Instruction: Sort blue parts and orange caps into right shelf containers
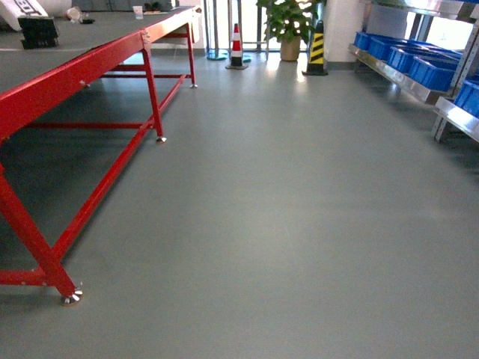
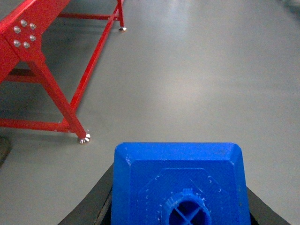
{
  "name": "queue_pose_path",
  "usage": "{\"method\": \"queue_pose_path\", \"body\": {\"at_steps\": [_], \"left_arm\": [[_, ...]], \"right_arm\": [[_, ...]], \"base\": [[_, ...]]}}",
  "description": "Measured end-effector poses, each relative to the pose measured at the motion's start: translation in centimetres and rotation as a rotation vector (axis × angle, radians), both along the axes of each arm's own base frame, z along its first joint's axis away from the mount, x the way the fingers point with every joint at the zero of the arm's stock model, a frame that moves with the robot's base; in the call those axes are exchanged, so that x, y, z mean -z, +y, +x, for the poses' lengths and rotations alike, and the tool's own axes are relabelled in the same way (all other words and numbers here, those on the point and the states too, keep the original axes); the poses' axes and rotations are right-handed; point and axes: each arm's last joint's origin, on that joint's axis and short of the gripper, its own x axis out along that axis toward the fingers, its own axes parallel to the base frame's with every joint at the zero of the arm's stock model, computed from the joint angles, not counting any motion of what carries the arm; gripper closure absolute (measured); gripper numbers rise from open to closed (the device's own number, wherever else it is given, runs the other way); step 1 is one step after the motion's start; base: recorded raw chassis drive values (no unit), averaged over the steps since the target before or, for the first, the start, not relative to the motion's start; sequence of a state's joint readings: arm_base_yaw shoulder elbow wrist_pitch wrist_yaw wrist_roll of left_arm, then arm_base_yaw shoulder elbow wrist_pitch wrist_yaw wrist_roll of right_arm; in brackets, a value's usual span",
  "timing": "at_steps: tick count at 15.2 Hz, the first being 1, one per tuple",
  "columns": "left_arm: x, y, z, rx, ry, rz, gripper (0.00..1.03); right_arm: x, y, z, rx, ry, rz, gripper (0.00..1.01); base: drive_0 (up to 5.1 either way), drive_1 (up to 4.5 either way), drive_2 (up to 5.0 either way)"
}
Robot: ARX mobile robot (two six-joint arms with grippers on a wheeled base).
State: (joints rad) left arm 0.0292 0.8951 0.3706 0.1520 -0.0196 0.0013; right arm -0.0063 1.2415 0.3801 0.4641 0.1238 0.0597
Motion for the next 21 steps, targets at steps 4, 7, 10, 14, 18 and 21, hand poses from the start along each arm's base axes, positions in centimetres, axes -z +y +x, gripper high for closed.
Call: {"method": "queue_pose_path", "body": {"at_steps": [4,7,10,14,18,21], "left_arm": [[-0.04,0.02,-0.02,-0.004,-0.003,0.001,0.58],[-0.06,0.03,-0.02,-0.006,-0.005,0.002,0.58],[-0.03,0.03,-0.03,-0.006,-0.002,0.002,0.58],[-0.02,0.03,-0.02,-0.006,-0.001,0.002,0.58],[-0.06,0.03,-0.01,-0.006,-0.005,0.002,0.58],[-0.08,0.05,-0.01,-0.007,-0.007,0.002,0.58]], "right_arm": [[0.04,0.02,-0.01,-0.003,0.004,0.001,0.58],[0.01,0.02,0.0,-0.004,0.002,0.001,0.58],[0.02,0.02,-0.01,-0.004,0.002,0.001,0.58],[0.03,0.04,0.0,-0.007,0.002,0.002,0.58],[0.02,0.05,0.0,-0.008,0.001,0.003,0.58],[0.02,0.06,0.0,-0.008,0.001,0.003,0.58]], "base": [[0.0,4.28,-4.4],[-0.2,4.16,-4.5],[-0.1,4.25,-4.4],[0.0,4.28,-4.4],[0.0,4.3,-4.3],[0.0,4.33,-4.3]]}}
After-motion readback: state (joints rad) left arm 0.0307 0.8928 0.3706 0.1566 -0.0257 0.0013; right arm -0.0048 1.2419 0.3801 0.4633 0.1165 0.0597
